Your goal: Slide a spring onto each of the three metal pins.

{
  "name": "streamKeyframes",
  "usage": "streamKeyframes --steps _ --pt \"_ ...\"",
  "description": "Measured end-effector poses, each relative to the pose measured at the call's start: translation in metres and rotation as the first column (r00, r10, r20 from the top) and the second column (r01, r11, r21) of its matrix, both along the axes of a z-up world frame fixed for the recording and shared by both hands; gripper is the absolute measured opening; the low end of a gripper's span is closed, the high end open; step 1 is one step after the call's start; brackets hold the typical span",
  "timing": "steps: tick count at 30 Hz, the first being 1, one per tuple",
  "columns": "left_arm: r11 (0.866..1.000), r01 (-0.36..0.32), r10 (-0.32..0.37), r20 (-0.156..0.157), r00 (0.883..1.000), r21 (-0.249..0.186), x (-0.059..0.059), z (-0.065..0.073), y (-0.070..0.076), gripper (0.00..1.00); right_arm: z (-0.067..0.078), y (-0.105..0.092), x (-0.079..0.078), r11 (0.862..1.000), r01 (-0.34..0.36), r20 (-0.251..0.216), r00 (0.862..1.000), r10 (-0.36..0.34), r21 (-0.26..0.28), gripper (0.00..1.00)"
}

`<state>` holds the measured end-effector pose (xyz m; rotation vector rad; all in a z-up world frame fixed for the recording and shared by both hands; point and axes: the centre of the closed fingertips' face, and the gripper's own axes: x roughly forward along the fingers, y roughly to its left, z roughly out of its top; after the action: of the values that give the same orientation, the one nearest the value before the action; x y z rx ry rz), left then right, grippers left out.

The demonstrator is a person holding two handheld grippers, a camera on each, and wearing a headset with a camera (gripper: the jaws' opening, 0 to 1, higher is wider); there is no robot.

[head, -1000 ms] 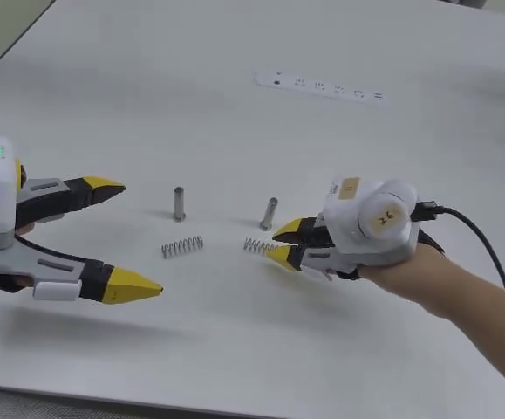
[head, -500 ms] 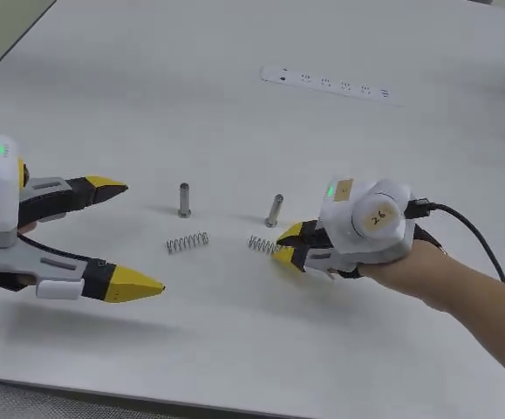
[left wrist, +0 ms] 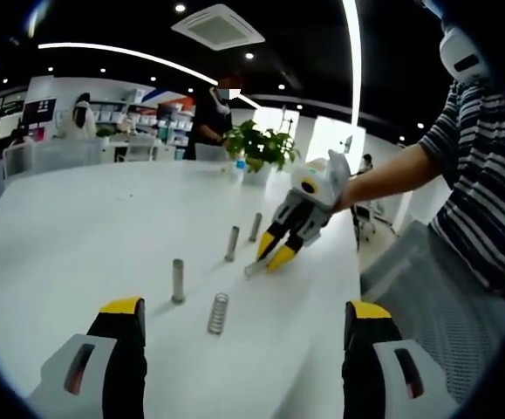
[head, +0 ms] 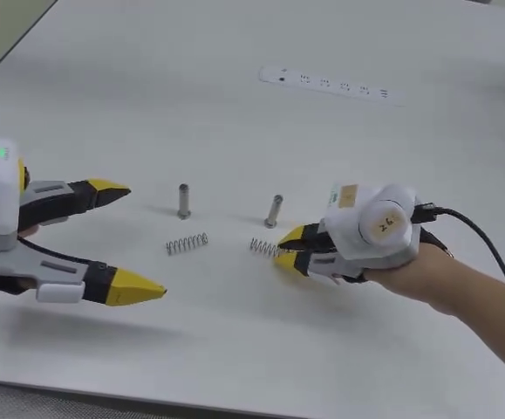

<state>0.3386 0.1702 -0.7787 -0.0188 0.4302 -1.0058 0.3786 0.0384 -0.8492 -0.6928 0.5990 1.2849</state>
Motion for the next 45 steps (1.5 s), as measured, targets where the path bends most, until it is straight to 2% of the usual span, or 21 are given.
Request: streamKeyframes --steps 11,23,28,36,39,42,45 --pt "0.998 0.068 -0.068 -0.049 0.997 -0.007 -0.01 -0.005 -0.009 0.8 0.012 -0.007 -0.009 1.0 -0.022 0.021 1.0 0.021 0.01 0.08" --pt "0.984 0.176 -0.176 -0.055 0.983 -0.001 -0.011 -0.003 -0.04 0.7 0.026 -0.012 -0.023 0.996 -0.091 0.06 0.994 0.09 0.004 0.08" --pt "0.972 0.236 -0.235 -0.058 0.97 0.012 -0.013 -0.006 -0.055 0.66 0.035 -0.007 -0.033 0.991 -0.133 0.073 0.989 0.132 0.014 0.08" --pt "0.95 0.31 -0.31 -0.013 0.951 0.029 -0.008 -0.001 -0.081 0.52 0.046 0.002 -0.043 0.986 -0.163 0.091 0.983 0.159 0.037 0.08" --pt "0.95 0.312 -0.312 0.008 0.95 0.011 -0.004 0.003 -0.088 0.45 0.049 0.003 -0.043 0.986 -0.162 0.097 0.983 0.156 0.047 0.08" --pt "0.95 0.314 -0.314 0.017 0.949 0.0 -0.001 0.004 -0.093 0.36 0.051 0.003 -0.044 0.985 -0.165 0.103 0.982 0.159 0.05 0.08" --pt "0.948 0.317 -0.316 0.019 0.948 -0.015 0.0 0.005 -0.098 0.33 0.054 0.003 -0.045 0.984 -0.168 0.11 0.981 0.161 0.055 0.08"
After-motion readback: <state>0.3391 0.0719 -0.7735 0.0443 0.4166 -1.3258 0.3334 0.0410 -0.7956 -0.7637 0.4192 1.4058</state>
